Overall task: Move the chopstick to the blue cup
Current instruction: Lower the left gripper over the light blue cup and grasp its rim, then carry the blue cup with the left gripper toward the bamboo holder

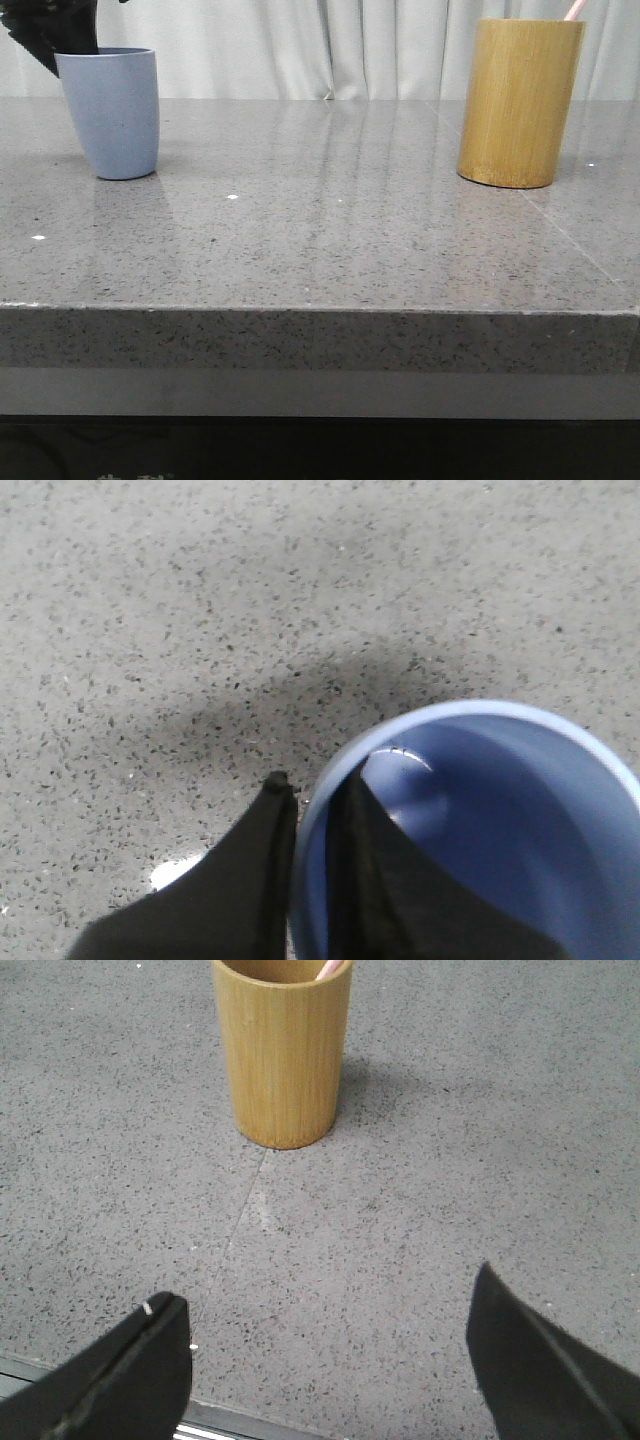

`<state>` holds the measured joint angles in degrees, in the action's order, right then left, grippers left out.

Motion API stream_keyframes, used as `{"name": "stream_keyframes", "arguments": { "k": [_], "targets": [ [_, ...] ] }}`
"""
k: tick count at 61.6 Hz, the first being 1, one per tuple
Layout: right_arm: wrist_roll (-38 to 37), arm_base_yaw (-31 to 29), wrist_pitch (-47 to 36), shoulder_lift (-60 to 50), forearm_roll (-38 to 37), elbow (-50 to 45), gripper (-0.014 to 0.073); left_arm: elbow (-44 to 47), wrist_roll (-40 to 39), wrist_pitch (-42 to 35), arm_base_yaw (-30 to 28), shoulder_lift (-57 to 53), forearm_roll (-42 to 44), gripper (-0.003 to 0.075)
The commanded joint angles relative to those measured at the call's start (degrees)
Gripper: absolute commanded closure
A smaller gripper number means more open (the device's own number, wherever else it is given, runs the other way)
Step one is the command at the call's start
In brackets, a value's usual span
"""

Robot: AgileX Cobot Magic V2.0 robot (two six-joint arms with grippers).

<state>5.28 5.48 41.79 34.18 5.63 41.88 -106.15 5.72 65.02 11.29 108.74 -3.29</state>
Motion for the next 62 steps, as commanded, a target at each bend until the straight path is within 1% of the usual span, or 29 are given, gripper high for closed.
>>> {"name": "stream_keyframes", "arguments": {
  "k": [1,5,11,28,40,49,62],
  "targets": [
    [0.5,0.0,-3.8,0.6,0.5,1.8,0.0014,-2.9,-0.7,-2.2,0.4,-2.8,-3.4,0.0739],
    [0.5,0.0,-3.8,0.6,0.5,1.8,0.0014,-4.2,-0.7,-2.1,1.1,-2.8,-5.1,0.0739],
    [0.5,0.0,-3.8,0.6,0.5,1.8,0.0014,-6.5,-0.4,-1.6,3.2,-2.8,-5.5,0.0739],
    [0.5,0.0,-3.8,0.6,0.5,1.8,0.0014,-14.0,-0.3,-2.0,12.6,-2.1,-5.0,0.0739],
    [0.5,0.0,-3.8,0.6,0.5,1.8,0.0014,-21.9,-0.3,-0.2,18.4,2.7,-3.3,0.0739],
    [0.5,0.0,-3.6,0.6,0.5,1.8,0.0014,-25.7,-0.3,2.4,20.9,6.4,-0.3,0.0739],
    [0.5,0.0,-3.5,0.6,0.5,1.8,0.0014,-26.1,-0.3,2.9,22.2,9.2,0.6,0.0739]
  ]
}}
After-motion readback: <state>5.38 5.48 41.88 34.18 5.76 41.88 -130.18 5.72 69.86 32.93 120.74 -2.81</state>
